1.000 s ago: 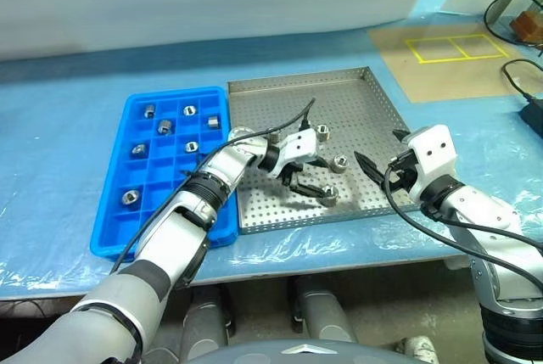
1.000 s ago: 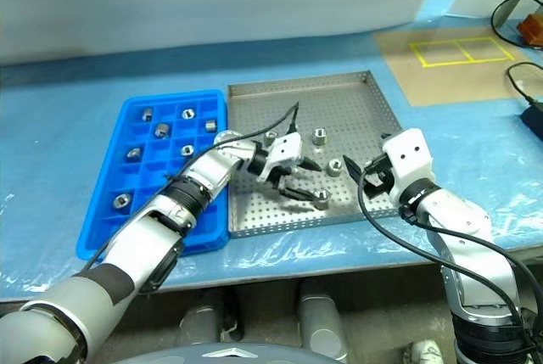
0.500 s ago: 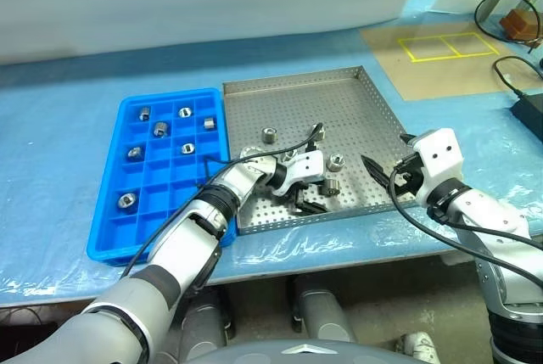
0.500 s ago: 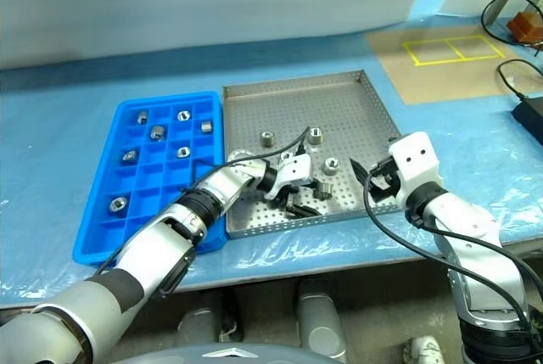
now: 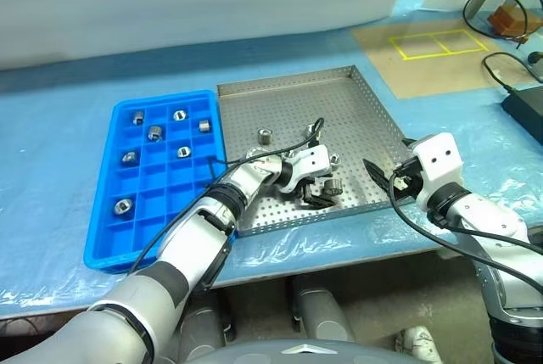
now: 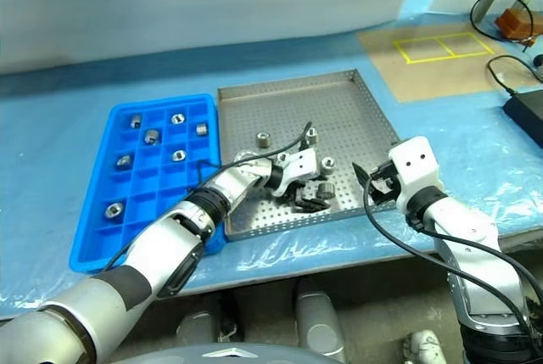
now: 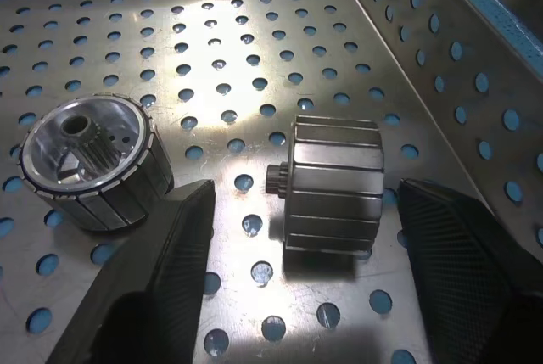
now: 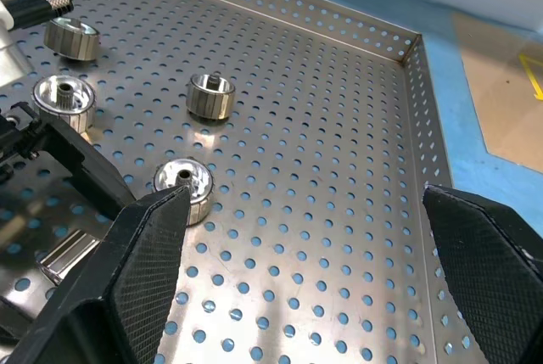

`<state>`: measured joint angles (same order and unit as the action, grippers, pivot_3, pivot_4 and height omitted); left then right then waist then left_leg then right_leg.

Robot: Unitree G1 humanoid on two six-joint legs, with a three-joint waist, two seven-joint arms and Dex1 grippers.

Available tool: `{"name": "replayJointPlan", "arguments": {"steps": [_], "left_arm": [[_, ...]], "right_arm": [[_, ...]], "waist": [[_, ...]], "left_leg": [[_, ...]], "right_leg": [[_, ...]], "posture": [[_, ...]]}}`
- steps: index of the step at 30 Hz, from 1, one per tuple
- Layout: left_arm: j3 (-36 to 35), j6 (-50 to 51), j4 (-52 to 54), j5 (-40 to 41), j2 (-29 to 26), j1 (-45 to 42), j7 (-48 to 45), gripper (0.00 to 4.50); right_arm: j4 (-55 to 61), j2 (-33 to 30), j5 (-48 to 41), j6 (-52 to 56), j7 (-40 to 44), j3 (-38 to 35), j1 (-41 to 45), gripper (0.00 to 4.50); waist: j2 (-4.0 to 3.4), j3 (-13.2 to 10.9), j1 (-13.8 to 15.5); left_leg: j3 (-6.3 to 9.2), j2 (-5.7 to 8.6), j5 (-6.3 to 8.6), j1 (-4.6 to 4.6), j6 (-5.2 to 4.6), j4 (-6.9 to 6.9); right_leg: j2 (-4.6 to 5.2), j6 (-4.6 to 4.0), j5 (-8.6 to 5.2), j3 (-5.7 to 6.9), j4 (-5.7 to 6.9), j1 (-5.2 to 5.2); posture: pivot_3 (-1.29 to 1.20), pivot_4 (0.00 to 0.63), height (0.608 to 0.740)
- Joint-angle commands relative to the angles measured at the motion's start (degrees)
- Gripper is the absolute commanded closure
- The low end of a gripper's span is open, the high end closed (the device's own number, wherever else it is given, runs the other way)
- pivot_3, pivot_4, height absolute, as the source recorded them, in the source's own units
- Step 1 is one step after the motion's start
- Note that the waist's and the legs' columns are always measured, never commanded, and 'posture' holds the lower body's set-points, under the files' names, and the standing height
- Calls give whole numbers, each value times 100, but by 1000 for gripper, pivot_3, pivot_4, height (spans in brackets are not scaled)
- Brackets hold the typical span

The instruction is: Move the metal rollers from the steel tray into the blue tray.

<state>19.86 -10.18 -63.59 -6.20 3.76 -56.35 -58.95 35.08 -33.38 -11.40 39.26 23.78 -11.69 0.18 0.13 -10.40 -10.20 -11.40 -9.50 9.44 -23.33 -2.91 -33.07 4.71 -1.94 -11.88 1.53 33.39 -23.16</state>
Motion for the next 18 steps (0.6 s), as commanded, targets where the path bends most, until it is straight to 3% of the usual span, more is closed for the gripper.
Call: {"name": "replayJointPlan", "arguments": {"steps": [1,3,5,9,18], "left_arm": [[-120,-85,142,106,43,26,-302,1797],[-100,-64,90,-17,67,8,0,2419],[-124,-61,29,-35,80,3,66,2419],[-206,-4,28,-10,75,11,171,3186],[-635,432,564,327,-252,-94,111,3184]], "right_arm": [[236,-47,26,-106,-26,-37,66,0],[232,-52,14,-104,-10,-43,69,0],[219,-61,20,-109,-4,-39,74,0],[186,-57,32,-123,5,16,104,0],[-13,-153,-36,-173,189,45,360,0]], "waist": [[0,0,-34],[0,0,-62],[-1,0,-82],[-1,0,-158],[-1,0,-175]], "left_leg": [[0,0,1,-1,-1,0],[0,0,2,-2,-3,0],[0,0,2,-2,-4,1],[1,1,3,-6,-4,0],[1,0,3,-6,-4,0]], "right_leg": [[1,0,0,1,-2,0],[1,1,0,3,-4,0],[2,1,0,6,-4,0],[3,1,0,7,-8,0],[4,1,1,9,-8,-2]], "posture": [[-624,150,740],[-621,150,740],[-619,150,740],[-608,150,740],[-552,150,740]]}}
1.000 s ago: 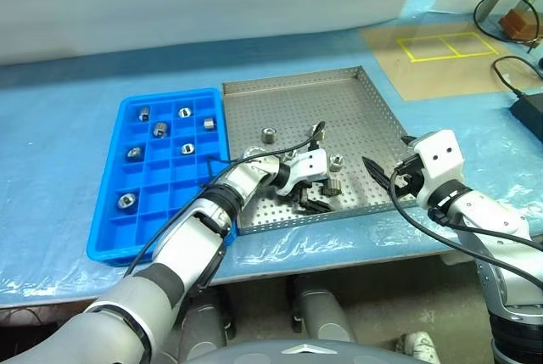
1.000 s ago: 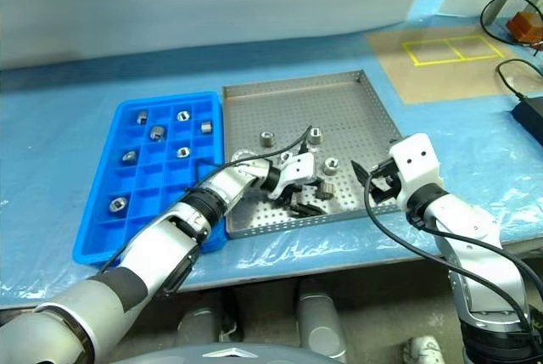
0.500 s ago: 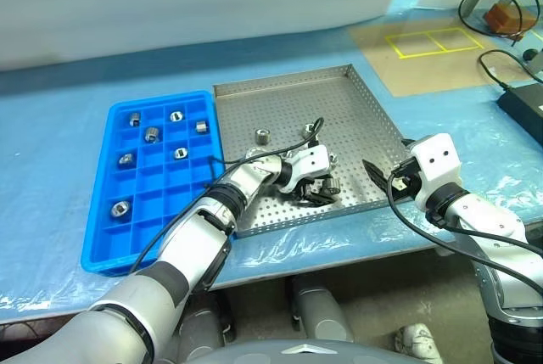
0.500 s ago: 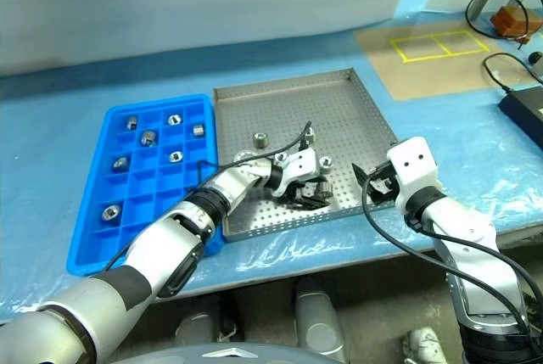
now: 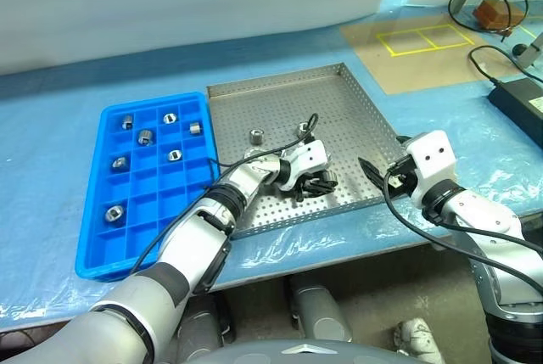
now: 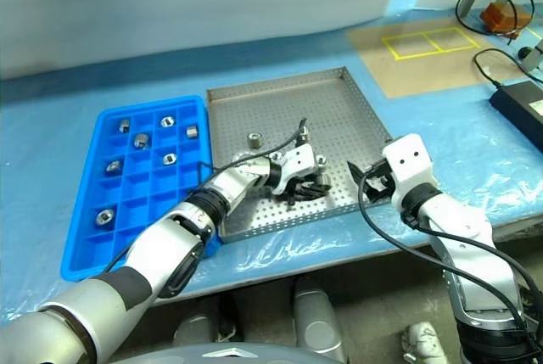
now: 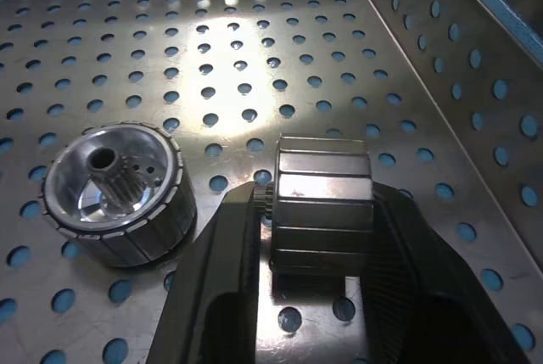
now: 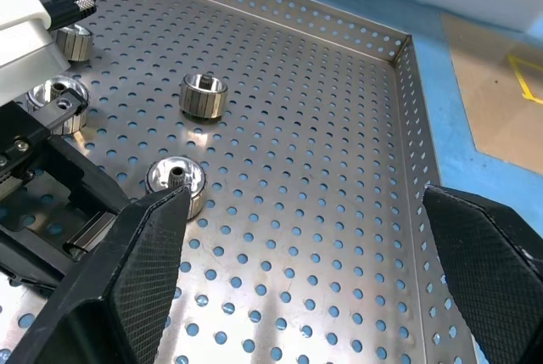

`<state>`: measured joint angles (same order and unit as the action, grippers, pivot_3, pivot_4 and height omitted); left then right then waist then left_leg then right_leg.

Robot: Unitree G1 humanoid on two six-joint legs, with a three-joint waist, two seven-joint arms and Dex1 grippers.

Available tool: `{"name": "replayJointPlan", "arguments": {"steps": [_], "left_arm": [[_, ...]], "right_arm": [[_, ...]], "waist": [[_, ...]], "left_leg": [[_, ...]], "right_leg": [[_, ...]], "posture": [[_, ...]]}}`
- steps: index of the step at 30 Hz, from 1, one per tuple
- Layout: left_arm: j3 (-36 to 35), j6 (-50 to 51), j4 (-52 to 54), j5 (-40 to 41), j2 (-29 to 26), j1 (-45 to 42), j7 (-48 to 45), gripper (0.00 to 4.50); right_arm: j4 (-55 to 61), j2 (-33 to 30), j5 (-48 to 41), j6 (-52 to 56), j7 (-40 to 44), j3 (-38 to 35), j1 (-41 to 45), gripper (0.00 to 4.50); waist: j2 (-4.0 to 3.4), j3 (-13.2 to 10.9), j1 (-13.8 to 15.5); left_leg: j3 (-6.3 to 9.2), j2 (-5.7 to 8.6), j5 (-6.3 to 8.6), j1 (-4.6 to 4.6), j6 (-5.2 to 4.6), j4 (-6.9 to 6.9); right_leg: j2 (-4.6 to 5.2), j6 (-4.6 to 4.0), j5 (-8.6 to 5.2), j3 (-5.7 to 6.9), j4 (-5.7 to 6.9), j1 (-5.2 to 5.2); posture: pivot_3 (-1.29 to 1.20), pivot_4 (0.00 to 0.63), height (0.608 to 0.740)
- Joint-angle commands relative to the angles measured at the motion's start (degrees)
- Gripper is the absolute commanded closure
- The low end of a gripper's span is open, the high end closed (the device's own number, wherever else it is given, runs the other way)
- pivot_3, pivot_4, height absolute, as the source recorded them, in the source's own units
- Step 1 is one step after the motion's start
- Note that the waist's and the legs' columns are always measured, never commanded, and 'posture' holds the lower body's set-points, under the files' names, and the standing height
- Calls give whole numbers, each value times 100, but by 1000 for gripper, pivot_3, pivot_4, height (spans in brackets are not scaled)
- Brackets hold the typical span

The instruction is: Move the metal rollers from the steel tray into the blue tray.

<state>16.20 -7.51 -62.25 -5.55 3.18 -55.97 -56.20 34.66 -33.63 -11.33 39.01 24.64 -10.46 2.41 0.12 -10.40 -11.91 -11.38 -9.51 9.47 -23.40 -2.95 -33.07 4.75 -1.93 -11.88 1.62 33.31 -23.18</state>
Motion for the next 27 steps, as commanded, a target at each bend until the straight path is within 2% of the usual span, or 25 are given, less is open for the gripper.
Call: {"name": "replayJointPlan", "arguments": {"steps": [1,6,8,10,18,22,27], "left_arm": [[-348,212,639,350,-329,-138,-288,3184],[-388,285,2111,441,-1343,297,-805,3184],[-490,624,3072,742,-1824,685,-1189,3184],[-756,1074,3899,1029,-2253,1003,-1182,3184],[-1648,2567,6061,1828,-3143,1789,-539,3184],[-1973,2963,7040,1835,-3697,2712,-194,3184],[-2312,3275,7708,1847,-4017,3692,304,3184]], "right_arm": [[-48,-179,-60,-170,166,-120,201,0],[-255,-497,-221,-345,664,3,615,0],[-276,-531,-407,-319,915,139,850,0],[-379,-523,-556,-282,1205,398,1087,0],[-1340,-47,-520,-694,1725,1466,2120,0],[-2008,348,-495,-1073,2283,2156,2690,0],[-2769,777,-326,-1547,2712,2641,3124,0]], "waist": [[0,0,-5],[-5,0,2],[-7,0,8],[-10,-1,81],[-28,-14,756],[-29,-15,1102],[-28,-15,1480]], "left_leg": [[0,-1,0,1,0,0],[0,-10,-1,4,-1,4],[0,-16,-2,10,-3,9],[1,-25,-4,12,-6,14],[-8,-29,-4,15,27,13],[-17,-31,-18,32,52,40],[-14,-44,-51,30,103,89]], "right_leg": [[0,-1,0,0,0,0],[-3,-29,20,7,5,-5],[-5,-32,22,12,7,-4],[-8,-37,25,21,12,-4],[0,-41,25,21,37,-11],[0,-41,25,7,41,-16],[-12,-47,21,9,59,-55]], "posture": [[-541,150,740],[-473,150,740],[-428,150,740],[-375,150,740],[-164,150,740],[7,150,740],[141,150,740]]}}
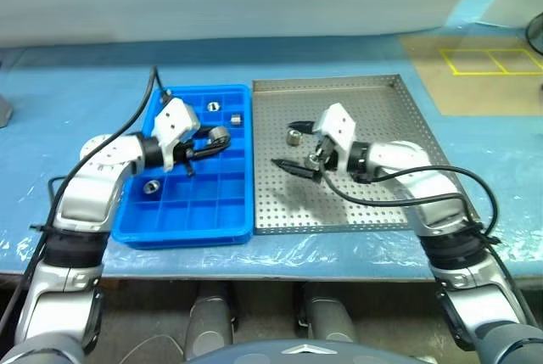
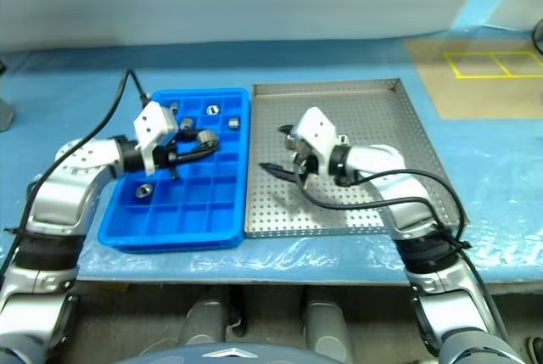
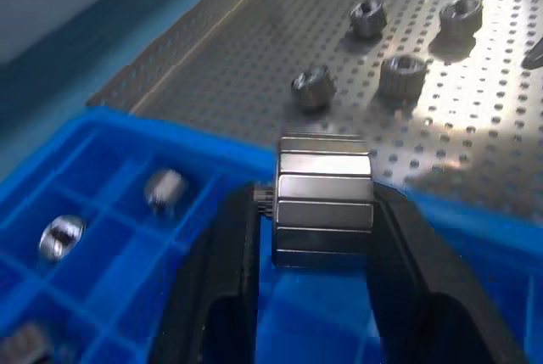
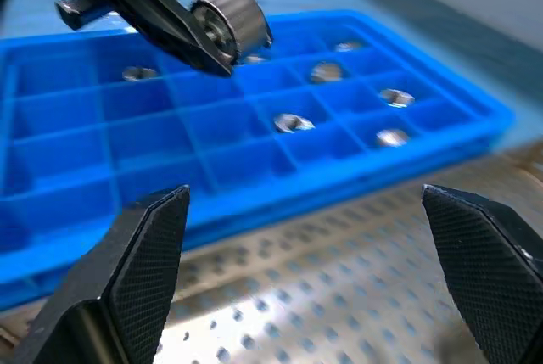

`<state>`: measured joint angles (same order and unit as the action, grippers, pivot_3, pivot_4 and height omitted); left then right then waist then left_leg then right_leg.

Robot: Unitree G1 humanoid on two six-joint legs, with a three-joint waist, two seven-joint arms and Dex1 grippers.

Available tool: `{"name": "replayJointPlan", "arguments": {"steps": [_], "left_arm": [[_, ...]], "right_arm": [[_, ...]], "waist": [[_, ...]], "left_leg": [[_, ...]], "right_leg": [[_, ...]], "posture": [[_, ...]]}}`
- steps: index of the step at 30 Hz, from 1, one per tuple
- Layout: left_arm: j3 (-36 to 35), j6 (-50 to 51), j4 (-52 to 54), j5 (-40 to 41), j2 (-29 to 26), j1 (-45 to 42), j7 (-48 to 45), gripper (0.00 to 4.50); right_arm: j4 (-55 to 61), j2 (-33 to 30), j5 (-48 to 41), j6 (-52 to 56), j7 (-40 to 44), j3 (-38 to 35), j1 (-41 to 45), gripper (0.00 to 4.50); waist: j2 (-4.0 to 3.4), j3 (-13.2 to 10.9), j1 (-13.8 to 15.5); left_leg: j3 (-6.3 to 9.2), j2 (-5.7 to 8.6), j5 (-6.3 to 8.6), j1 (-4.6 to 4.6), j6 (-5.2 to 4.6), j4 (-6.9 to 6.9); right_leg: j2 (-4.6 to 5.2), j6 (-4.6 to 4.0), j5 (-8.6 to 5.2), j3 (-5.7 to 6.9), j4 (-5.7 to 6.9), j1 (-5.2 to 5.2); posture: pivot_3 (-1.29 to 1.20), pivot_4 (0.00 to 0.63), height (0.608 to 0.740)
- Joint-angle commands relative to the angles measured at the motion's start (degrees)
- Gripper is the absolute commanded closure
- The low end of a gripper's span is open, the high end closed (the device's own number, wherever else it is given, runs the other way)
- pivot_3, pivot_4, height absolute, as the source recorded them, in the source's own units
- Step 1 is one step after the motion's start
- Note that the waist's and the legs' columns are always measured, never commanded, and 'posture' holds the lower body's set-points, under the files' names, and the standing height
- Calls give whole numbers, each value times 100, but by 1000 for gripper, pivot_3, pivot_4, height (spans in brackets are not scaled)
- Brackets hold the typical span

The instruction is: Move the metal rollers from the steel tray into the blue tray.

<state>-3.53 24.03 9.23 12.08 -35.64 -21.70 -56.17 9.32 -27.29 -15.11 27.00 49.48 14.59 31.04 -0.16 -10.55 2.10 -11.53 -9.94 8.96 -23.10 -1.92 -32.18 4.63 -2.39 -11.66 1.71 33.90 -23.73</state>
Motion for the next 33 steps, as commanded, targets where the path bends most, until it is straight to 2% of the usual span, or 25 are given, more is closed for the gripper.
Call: {"name": "replayJointPlan", "arguments": {"steps": [1,6,11,18,26,32,33], "left_arm": [[-362,7,639,-134,-185,526,525,3184],[-301,-213,662,-584,-201,1087,1181,3184],[-145,-70,612,-629,181,921,1762,3184],[357,-129,-46,-946,461,393,2151,3184],[471,-33,-752,-1004,511,-51,2263,3184],[660,-195,-930,-903,515,-196,1934,3184],[660,-199,-917,-863,518,-195,1877,2834]], "right_arm": [[-407,246,75,-454,325,209,380,0],[-894,495,191,-789,561,317,628,0],[-1082,585,305,-961,644,328,680,0],[-849,480,324,-838,588,215,466,0],[-499,416,273,-568,395,73,217,0],[-437,420,349,-573,240,62,169,0],[-424,411,354,-575,225,64,163,0]], "waist": [[1,0,125],[3,0,383],[5,0,526],[8,0,499],[11,2,477],[11,2,472],[11,2,472]], "left_leg": [[0,-1,-2,-6,3,2],[0,1,-4,-10,7,-1],[0,5,-8,-8,13,-5],[5,3,-27,-3,38,-5],[7,-3,-34,-7,46,-5],[7,-4,-34,-9,46,-5],[7,-5,-34,-9,46,-5]], "right_leg": [[-1,-3,-1,1,4,-7],[-1,-3,-1,-4,13,-17],[1,-3,-2,-10,30,-21],[-4,-3,-5,-21,85,-49],[-18,-11,-8,-28,85,-57],[-20,-12,-9,-27,84,-59],[-20,-12,-9,-27,84,-59]], "posture": [[166,150,740],[216,150,740],[216,150,740],[162,150,740],[112,150,740],[84,150,740],[84,150,740]]}}
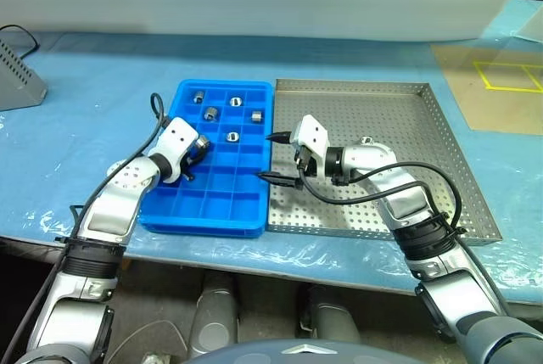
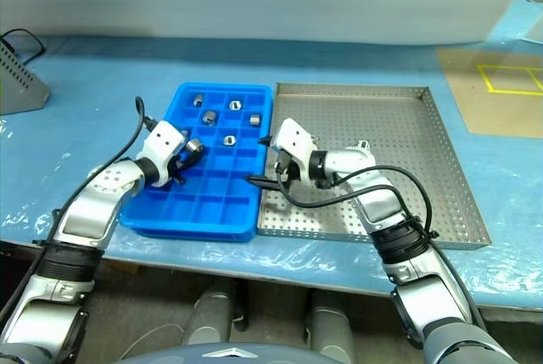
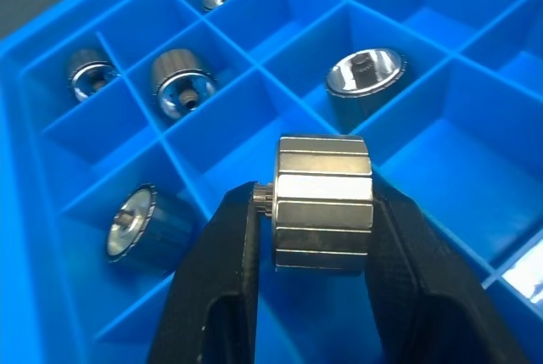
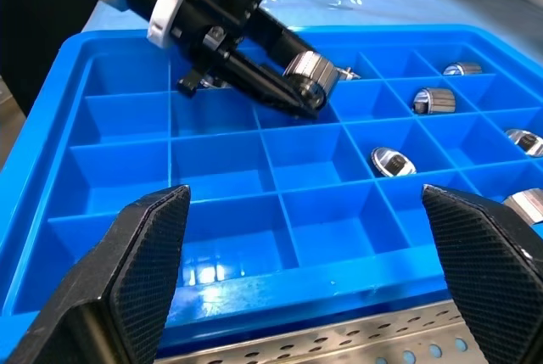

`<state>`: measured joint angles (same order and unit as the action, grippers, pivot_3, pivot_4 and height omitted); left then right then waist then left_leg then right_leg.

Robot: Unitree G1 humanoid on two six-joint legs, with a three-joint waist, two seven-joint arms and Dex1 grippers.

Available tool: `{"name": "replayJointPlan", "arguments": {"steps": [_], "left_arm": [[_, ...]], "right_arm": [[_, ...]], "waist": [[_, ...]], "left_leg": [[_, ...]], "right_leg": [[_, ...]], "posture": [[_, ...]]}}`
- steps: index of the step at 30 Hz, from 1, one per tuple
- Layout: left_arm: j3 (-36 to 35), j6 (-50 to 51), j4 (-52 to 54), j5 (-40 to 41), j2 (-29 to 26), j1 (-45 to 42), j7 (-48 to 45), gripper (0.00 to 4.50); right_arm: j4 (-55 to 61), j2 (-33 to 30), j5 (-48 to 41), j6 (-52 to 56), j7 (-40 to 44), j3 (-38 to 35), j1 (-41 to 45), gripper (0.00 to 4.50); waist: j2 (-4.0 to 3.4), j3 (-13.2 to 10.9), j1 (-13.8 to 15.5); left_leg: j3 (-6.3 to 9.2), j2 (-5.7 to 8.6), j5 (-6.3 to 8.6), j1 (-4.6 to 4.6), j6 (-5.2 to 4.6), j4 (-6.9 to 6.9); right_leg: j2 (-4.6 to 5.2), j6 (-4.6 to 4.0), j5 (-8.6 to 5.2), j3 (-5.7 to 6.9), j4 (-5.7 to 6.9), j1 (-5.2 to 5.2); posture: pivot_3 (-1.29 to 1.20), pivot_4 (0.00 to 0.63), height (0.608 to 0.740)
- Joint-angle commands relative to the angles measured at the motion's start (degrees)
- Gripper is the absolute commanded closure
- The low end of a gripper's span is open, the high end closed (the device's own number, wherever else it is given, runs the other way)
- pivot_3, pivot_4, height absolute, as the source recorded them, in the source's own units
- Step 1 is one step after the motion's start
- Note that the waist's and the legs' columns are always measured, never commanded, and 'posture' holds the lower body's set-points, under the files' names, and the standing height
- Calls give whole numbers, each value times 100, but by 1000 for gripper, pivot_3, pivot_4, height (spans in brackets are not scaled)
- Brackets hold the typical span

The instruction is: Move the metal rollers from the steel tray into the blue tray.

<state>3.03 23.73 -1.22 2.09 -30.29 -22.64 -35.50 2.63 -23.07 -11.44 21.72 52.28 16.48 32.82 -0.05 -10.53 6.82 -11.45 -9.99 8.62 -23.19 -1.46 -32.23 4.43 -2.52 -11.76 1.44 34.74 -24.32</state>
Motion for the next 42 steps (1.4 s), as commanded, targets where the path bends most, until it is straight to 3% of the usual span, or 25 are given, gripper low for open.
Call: {"name": "replayJointPlan", "arguments": {"steps": [1,4,12,21,27,34,42], "left_arm": [[4,-176,140,155,-15,-105,-224,2436],[36,-157,122,95,-19,-205,-230,1467],[-83,-164,-6,289,146,-797,-285,1467],[255,-801,-1162,292,852,-1982,-427,1467],[564,-1636,-2920,197,1660,-2849,-628,1467],[761,-2538,-4986,-225,2516,-3700,-472,1467],[1016,-2825,-4885,-315,2661,-3486,-1379,1467]], "right_arm": [[256,-17,-12,-47,-74,-128,-21,0],[304,-57,-28,-24,-121,-158,-59,0],[382,-190,-39,13,-261,-272,-151,0],[467,-689,-46,137,-728,-1205,-300,0],[1067,-991,-42,390,-1236,-1797,-919,0],[1843,-935,-86,797,-1690,-1956,-1488,0],[2003,-1009,-79,886,-1892,-2102,-1654,0]], "waist": [[0,0,-2],[1,1,28],[4,0,-24],[6,0,-210],[8,-1,-366],[12,0,-684],[14,-1,-885]], "left_leg": [[0,-1,0,0,0,0],[0,1,0,-1,0,0],[0,-1,-2,1,1,-5],[-4,3,-1,-2,-3,-11],[-7,5,4,-7,-14,-17],[-8,10,13,-12,-33,-35],[-7,7,17,-15,-40,-44]], "right_leg": [[0,0,0,0,0,0],[1,0,0,0,0,2],[1,0,0,0,3,4],[-1,-1,1,-2,2,4],[-3,0,1,-3,-2,4],[-2,3,3,-6,-5,7],[-8,5,2,-4,-7,6]], "posture": [[84,150,740],[68,150,740],[9,150,740],[-146,150,740],[-293,150,740],[-389,150,740],[-426,150,740]]}}
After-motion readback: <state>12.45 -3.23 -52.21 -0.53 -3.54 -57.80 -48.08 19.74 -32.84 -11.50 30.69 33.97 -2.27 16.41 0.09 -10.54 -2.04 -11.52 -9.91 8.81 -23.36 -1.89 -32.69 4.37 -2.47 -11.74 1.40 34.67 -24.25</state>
